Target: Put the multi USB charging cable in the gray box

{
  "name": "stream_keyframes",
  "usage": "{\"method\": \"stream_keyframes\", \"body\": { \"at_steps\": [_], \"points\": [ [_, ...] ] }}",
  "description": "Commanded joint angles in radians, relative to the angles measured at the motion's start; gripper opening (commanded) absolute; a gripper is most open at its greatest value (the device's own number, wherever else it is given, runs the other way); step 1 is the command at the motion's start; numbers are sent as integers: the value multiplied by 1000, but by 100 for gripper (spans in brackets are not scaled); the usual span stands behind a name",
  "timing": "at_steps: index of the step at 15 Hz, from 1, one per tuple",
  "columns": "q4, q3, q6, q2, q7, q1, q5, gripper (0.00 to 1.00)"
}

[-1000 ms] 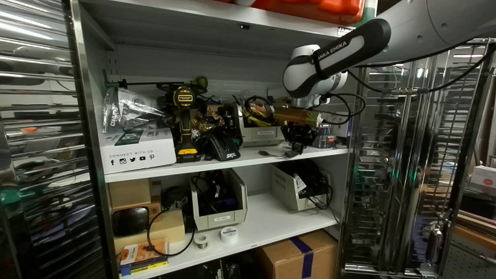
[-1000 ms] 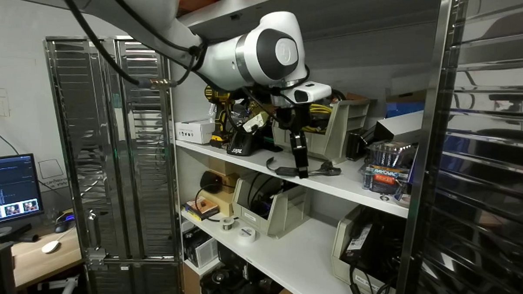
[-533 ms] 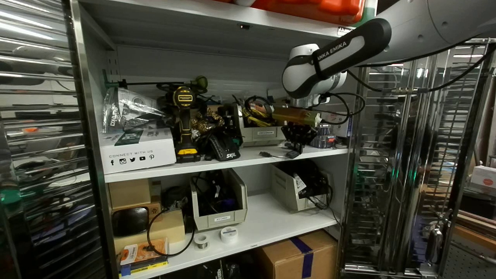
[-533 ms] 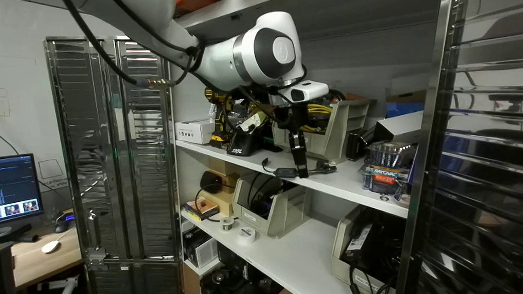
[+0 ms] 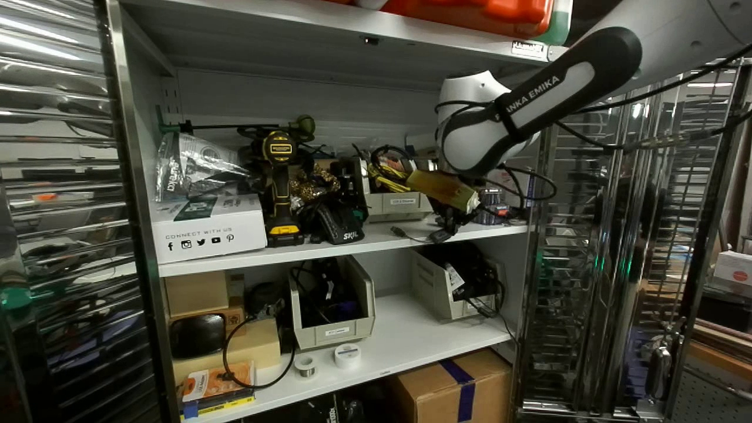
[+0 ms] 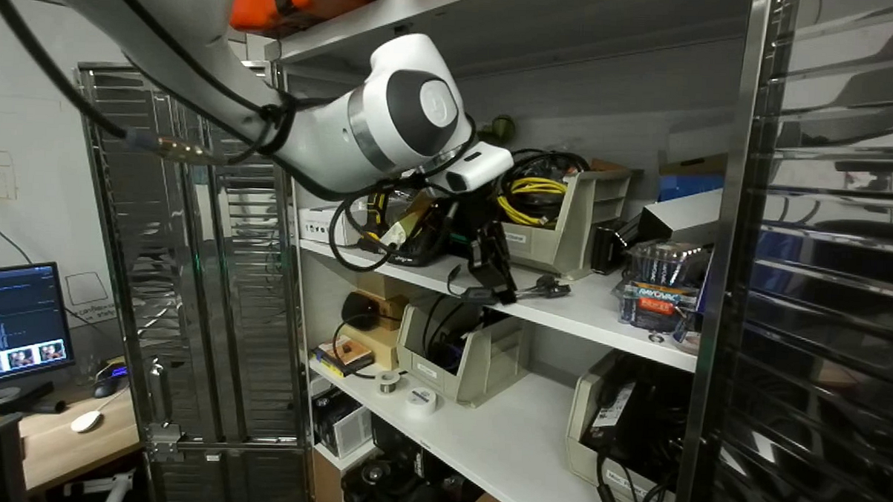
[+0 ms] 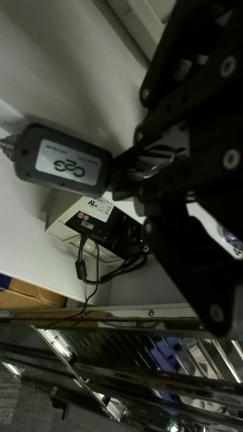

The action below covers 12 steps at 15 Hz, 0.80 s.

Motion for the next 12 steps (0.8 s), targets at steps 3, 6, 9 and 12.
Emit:
{"method": "stream_keyframes", "body": {
  "at_steps": [3, 6, 9, 12],
  "points": [
    [-296, -6, 211, -221, 373, 29, -343, 9],
    [-301, 29, 231, -280, 558, -9, -533, 9],
    [-220, 63, 225, -287, 672, -39, -657, 7],
    [-104, 45, 225, -230, 765, -13, -780, 8]
  ]
}}
